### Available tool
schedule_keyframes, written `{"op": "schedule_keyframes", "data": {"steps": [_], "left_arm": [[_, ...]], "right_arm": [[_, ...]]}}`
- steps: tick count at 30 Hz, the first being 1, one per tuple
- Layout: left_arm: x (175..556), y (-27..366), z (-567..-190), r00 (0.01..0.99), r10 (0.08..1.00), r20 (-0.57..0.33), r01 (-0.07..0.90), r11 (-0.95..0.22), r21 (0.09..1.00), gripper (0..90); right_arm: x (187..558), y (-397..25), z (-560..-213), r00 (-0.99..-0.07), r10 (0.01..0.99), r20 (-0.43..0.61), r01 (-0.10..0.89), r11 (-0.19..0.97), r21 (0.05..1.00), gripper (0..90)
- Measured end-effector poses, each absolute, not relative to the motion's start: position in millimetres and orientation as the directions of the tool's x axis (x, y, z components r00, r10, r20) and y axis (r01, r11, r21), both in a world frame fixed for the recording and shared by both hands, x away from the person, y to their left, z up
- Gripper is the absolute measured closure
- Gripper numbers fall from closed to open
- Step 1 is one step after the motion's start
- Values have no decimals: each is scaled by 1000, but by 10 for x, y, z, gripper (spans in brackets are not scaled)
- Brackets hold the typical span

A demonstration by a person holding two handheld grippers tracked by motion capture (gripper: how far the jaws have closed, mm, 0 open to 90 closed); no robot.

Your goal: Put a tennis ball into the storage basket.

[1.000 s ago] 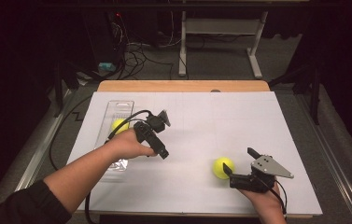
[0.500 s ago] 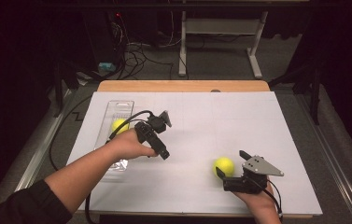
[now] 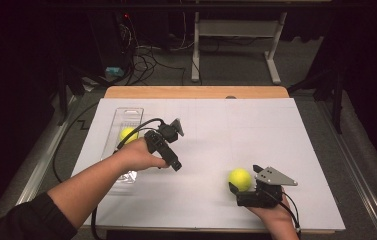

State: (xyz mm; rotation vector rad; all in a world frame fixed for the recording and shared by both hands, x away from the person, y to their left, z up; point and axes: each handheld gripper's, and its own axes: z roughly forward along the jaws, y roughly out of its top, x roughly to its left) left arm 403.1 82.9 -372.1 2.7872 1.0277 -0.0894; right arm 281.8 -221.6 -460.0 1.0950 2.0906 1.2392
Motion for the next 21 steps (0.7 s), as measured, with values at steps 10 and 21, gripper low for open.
{"op": "schedule_keyframes", "data": {"steps": [10, 21], "left_arm": [[4024, 809, -3725, 765, 634, -111, 644, -754, 131, 6], [4019, 797, -3725, 764, 636, -110, 645, -752, 134, 6]], "right_arm": [[2831, -2195, -4642, -573, 819, 28, 448, 284, 848, 30], [2852, -2201, -4683, -575, 817, 47, 487, 295, 822, 129]]}}
